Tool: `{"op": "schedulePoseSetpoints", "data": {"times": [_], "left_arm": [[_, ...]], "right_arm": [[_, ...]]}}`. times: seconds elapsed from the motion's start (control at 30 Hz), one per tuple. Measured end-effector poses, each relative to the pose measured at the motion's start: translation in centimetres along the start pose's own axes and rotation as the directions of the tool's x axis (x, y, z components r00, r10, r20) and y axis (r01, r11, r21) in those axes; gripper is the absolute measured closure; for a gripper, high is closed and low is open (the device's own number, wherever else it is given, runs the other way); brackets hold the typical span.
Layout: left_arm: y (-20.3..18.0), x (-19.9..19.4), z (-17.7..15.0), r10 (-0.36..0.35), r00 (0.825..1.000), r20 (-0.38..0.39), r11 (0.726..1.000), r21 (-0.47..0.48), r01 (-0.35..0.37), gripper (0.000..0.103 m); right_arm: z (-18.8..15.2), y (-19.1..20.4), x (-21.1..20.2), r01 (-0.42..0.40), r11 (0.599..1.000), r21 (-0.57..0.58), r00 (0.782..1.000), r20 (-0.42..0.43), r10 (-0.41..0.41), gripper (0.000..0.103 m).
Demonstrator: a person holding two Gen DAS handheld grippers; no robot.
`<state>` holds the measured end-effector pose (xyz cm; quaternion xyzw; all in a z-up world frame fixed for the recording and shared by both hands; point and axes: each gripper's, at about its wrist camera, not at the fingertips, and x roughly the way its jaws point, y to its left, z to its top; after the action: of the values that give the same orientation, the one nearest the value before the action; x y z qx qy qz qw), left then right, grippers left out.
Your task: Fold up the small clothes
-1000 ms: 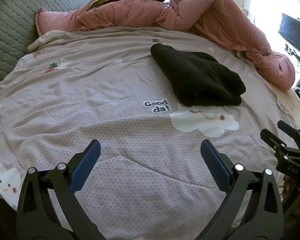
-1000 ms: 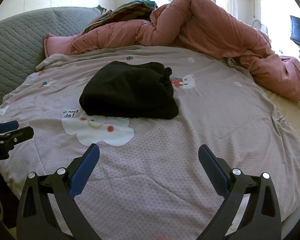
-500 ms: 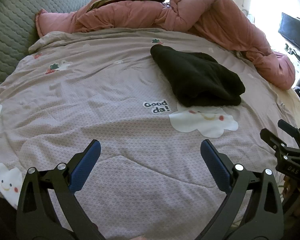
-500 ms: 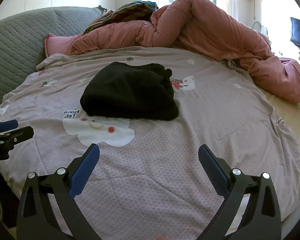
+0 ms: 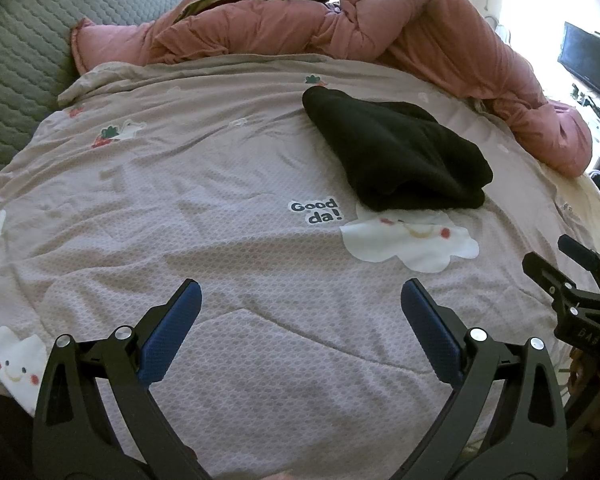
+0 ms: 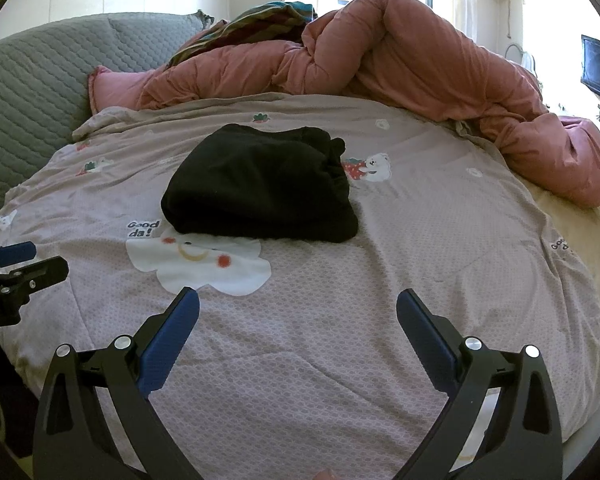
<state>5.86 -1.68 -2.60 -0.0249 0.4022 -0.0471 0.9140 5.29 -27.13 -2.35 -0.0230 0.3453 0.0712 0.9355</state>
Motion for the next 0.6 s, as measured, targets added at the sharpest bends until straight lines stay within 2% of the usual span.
{"op": "schedulePoseSetpoints", "data": {"times": [0.6], "left_arm": [[1.0, -0.22, 0.08, 0.008, 1.0, -0.006, 1.0, -0.018, -0.008, 0.009]], "right_arm": [[0.09, -0.18, 0.01, 0.039, 0.999, 0.007, 0.999, 0.001, -0.039, 0.005]]}}
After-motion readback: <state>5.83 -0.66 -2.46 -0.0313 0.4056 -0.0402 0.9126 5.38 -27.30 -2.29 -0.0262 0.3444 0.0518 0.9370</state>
